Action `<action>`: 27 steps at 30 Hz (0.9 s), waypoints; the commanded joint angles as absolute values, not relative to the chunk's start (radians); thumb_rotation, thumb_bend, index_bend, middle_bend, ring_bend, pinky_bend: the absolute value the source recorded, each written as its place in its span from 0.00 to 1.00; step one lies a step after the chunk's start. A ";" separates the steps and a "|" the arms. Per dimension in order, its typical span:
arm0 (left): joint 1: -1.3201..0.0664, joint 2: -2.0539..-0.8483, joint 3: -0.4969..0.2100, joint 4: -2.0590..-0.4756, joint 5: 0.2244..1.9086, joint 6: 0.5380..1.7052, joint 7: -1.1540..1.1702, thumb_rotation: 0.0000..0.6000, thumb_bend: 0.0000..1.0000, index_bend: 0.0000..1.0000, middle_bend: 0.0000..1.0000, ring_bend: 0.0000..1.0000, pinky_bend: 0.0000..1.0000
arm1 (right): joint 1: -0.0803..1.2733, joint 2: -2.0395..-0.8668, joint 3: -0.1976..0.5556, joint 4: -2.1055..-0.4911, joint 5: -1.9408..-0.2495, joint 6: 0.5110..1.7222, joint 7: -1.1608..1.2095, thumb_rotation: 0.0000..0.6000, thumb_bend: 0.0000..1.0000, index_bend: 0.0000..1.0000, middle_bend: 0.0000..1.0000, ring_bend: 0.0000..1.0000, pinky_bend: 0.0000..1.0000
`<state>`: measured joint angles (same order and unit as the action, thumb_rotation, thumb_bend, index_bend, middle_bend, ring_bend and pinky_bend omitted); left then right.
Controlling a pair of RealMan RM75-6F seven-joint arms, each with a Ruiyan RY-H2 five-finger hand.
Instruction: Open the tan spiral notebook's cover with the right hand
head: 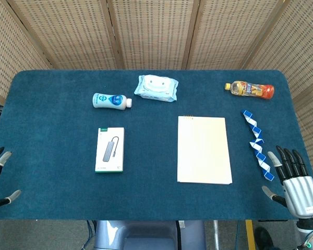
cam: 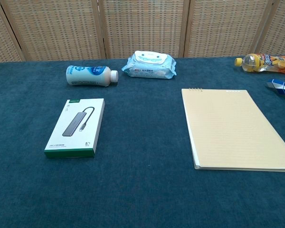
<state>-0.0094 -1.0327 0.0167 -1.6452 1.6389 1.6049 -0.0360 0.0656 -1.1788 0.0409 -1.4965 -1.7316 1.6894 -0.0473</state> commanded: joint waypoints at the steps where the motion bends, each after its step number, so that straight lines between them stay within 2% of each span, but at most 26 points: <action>1: -0.009 -1.034 0.017 -1.645 1.639 1.604 -0.033 1.00 0.00 0.00 0.00 0.00 0.00 | 0.067 -1.179 0.038 -1.498 -1.735 1.686 -0.050 1.00 0.00 0.05 0.00 0.00 0.00; 4: -0.009 -1.035 0.018 -1.645 1.639 1.604 -0.031 1.00 0.00 0.00 0.00 0.00 0.00 | 0.070 -1.180 0.034 -1.501 -1.743 1.679 -0.056 1.00 0.00 0.05 0.00 0.00 0.00; 12: -0.013 -1.037 0.008 -1.652 1.622 1.597 -0.020 1.00 0.00 0.00 0.00 0.00 0.00 | 0.161 -1.182 -0.002 -1.494 -1.844 1.564 -0.041 1.00 0.01 0.06 0.00 0.00 0.00; 14: -0.017 -1.039 0.006 -1.655 1.616 1.588 -0.012 1.00 0.00 0.00 0.00 0.00 0.00 | 0.200 -1.179 -0.017 -1.496 -1.877 1.514 -0.011 1.00 0.03 0.06 0.00 0.00 0.00; 19: -0.022 -1.043 0.000 -1.661 1.597 1.573 0.005 1.00 0.00 0.00 0.00 0.00 0.00 | 0.281 -1.187 -0.048 -1.485 -1.925 1.390 0.016 1.00 0.14 0.08 0.00 0.00 0.00; 27: -0.027 -1.046 -0.003 -1.665 1.586 1.561 0.016 1.00 0.00 0.00 0.00 0.00 0.00 | 0.338 -1.284 -0.064 -1.400 -1.899 1.249 -0.054 1.00 0.19 0.10 0.00 0.00 0.00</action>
<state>-0.0264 -1.0456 -0.0027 -1.6649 1.5867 1.5615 0.0163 0.3258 -1.2614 -0.0575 -1.4209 -1.9109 1.2705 -0.0416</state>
